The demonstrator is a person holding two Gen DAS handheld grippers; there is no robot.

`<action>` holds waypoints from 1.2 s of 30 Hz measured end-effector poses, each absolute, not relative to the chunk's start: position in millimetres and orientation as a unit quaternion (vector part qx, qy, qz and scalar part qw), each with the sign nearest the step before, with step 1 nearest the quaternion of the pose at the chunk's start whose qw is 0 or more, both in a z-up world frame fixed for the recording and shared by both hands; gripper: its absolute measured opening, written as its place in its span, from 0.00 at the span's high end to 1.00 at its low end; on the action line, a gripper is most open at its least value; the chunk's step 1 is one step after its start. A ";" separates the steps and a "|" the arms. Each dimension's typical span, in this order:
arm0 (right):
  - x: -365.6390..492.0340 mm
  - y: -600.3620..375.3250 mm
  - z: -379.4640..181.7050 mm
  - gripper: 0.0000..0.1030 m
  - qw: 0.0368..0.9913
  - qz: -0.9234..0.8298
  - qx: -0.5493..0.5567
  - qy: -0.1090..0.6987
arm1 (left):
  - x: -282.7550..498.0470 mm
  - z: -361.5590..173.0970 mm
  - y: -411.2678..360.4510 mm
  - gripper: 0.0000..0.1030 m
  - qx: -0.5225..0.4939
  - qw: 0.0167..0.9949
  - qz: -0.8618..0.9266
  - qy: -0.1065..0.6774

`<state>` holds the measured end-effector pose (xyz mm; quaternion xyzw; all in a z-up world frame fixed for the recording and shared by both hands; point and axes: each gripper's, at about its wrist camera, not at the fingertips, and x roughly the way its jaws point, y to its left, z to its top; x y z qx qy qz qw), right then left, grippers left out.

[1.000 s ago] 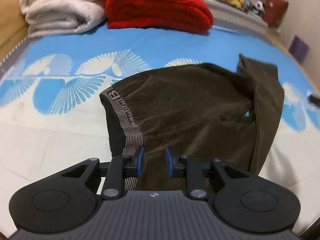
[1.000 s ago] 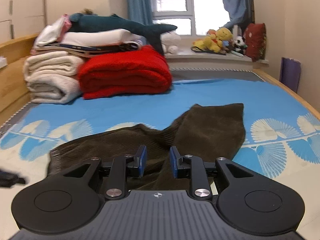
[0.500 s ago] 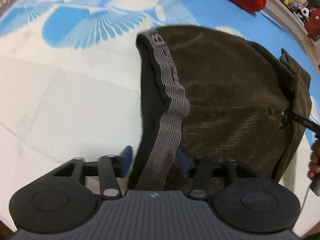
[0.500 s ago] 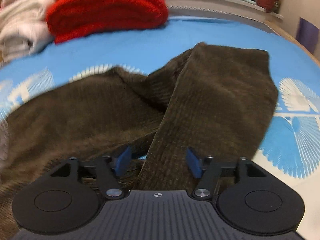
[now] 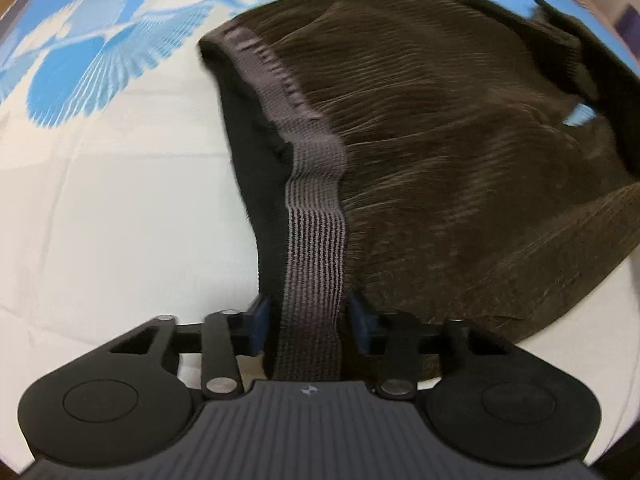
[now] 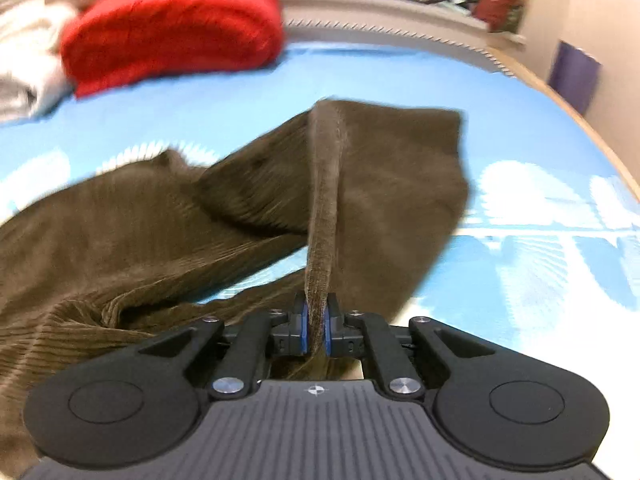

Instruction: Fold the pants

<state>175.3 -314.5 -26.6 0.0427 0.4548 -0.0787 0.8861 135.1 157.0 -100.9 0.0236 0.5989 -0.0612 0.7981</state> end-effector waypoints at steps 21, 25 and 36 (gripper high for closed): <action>80.7 -374.9 -32.5 0.64 0.876 0.030 0.089 0.474 | 137.2 -80.2 185.8 0.46 -0.065 0.789 -0.038 0.610; 131.1 -361.1 -54.1 0.60 0.873 0.010 0.060 0.483 | 139.5 -93.8 173.4 0.34 -0.038 0.774 -0.037 0.631; 187.9 -300.4 -134.3 0.53 0.823 -0.016 -0.089 0.561 | 146.1 -120.9 158.7 0.37 0.027 0.754 -0.058 0.653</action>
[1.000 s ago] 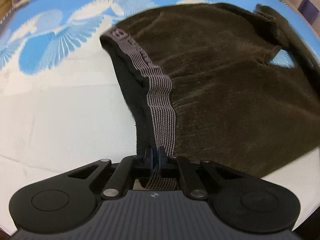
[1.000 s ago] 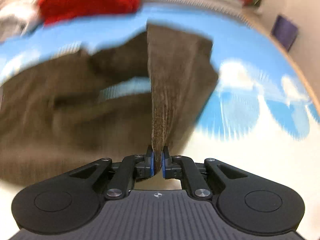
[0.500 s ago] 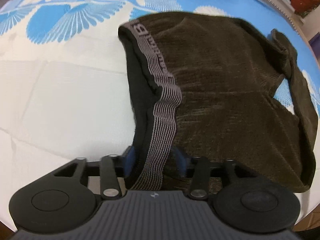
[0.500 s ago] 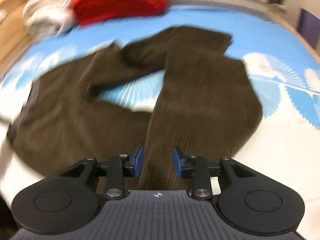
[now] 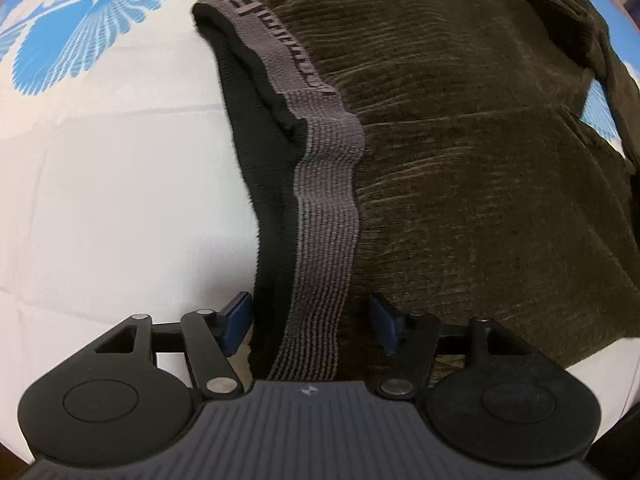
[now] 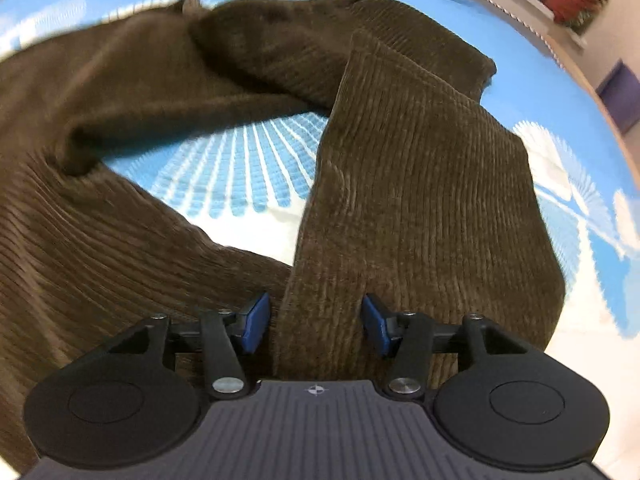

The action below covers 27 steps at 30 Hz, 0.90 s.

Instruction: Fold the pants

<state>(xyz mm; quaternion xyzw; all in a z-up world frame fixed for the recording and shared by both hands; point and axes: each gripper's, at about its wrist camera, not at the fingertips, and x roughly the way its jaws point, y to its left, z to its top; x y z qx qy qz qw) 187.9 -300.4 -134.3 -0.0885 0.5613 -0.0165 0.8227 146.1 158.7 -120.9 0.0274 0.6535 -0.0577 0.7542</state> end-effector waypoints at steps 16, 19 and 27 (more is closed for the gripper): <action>56.9 -466.4 -70.9 0.92 0.822 -0.156 0.093 0.540 | 106.0 -57.6 169.1 0.87 0.020 0.810 -0.073 0.582; 27.3 -474.9 -97.4 0.91 0.789 -0.118 0.084 0.597 | 100.7 -53.9 177.8 0.87 0.009 0.804 -0.062 0.592; -0.2 -512.7 -76.3 0.71 0.824 -0.107 0.169 0.529 | 120.6 -67.0 176.1 0.72 0.003 0.783 -0.029 0.621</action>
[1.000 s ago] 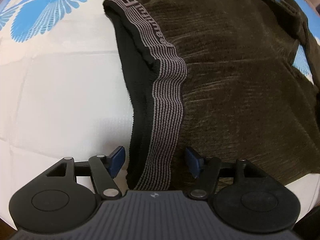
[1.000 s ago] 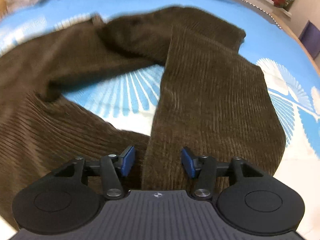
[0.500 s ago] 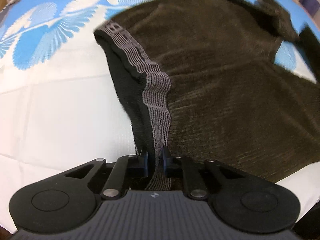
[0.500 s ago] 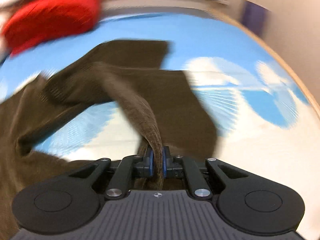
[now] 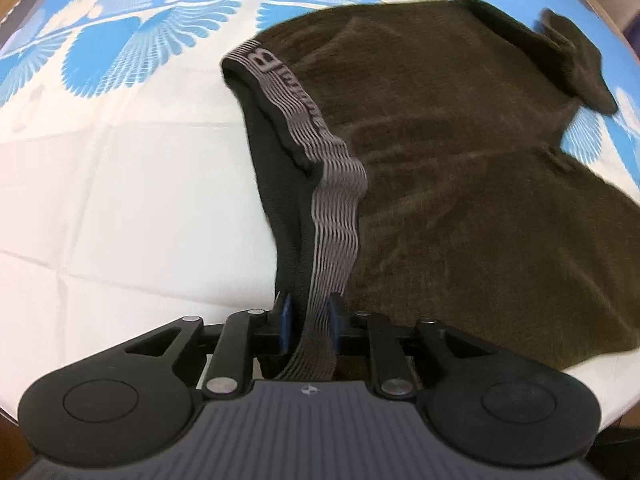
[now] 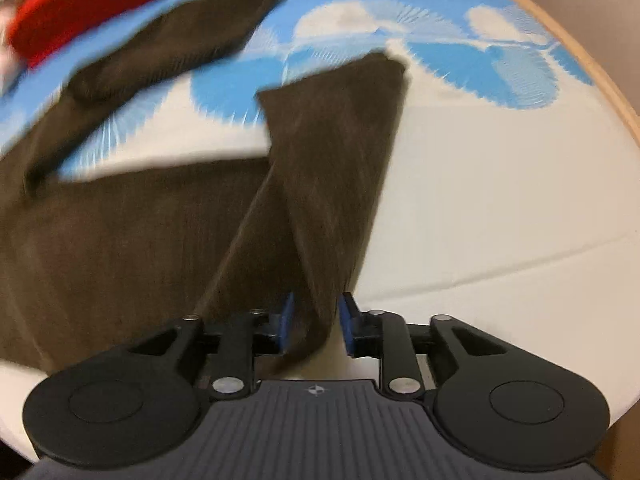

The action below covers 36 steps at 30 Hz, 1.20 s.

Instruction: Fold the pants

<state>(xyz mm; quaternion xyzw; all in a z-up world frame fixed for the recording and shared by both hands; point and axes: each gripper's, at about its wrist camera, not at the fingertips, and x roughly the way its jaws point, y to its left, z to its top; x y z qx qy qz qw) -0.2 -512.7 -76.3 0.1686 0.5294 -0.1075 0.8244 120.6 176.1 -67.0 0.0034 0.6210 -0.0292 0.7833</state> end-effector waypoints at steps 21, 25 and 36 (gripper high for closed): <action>104.5 -489.3 -107.0 0.87 0.841 -0.172 0.065 0.509 | 126.6 -110.0 153.1 0.57 0.071 0.749 -0.048 0.657; 70.7 -531.8 -74.5 0.88 0.852 -0.244 0.183 0.426 | 120.7 -104.4 146.8 0.77 0.082 0.758 -0.061 0.644; -88.8 -636.2 -128.7 0.94 0.662 -0.413 0.423 0.461 | 112.2 -87.6 163.9 0.86 0.063 0.768 -0.057 0.635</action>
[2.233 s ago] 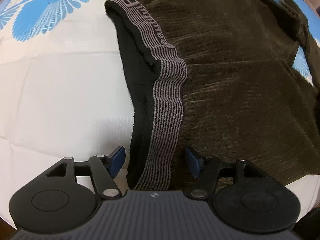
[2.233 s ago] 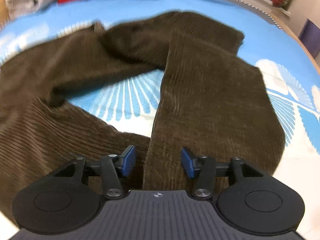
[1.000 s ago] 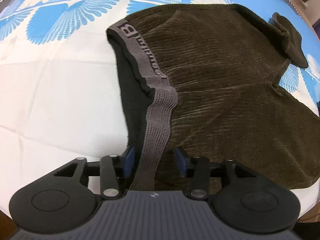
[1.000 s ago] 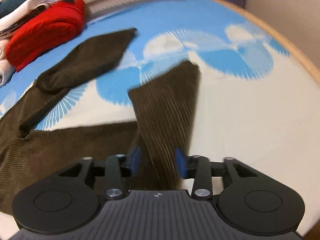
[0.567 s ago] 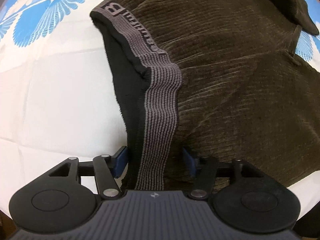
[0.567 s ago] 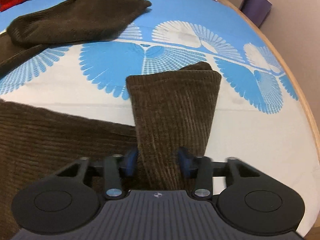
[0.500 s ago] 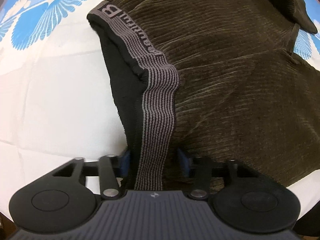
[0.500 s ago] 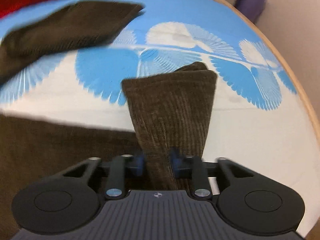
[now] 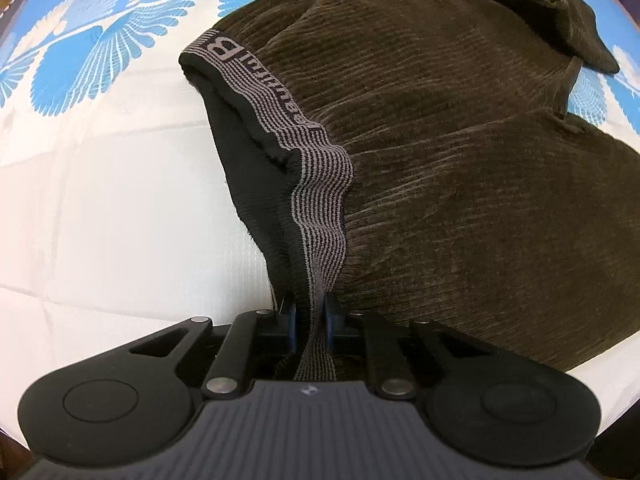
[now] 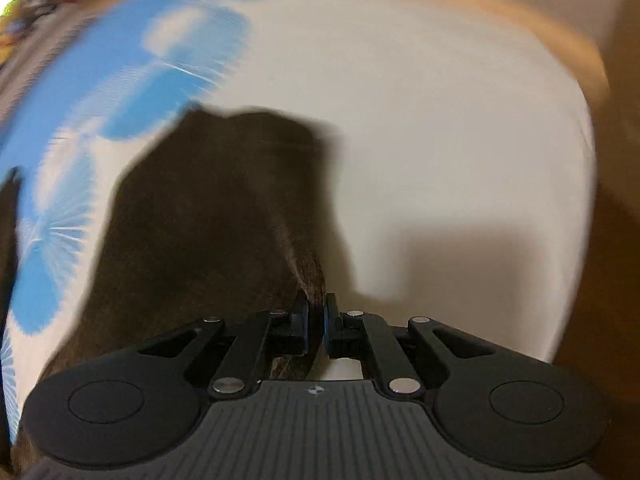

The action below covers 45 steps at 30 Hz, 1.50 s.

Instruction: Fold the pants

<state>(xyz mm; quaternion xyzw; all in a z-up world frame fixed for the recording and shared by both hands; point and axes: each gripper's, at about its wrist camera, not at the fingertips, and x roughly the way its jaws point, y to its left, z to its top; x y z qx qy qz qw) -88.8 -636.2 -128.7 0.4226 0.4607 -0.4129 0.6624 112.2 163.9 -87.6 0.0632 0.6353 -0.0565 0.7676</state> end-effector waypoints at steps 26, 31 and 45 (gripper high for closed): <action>-102.1 -650.4 -110.3 0.94 0.712 -0.390 0.437 0.389 | 120.3 -99.0 136.7 0.87 0.111 0.770 -0.056 0.626; -108.0 -648.8 -104.1 0.94 0.720 -0.382 0.438 0.379 | 114.3 -79.9 141.0 0.89 0.101 0.782 -0.064 0.611; -129.9 -652.0 -93.2 0.94 0.715 -0.385 0.442 0.381 | 87.3 -56.9 146.8 0.90 0.118 0.777 -0.115 0.608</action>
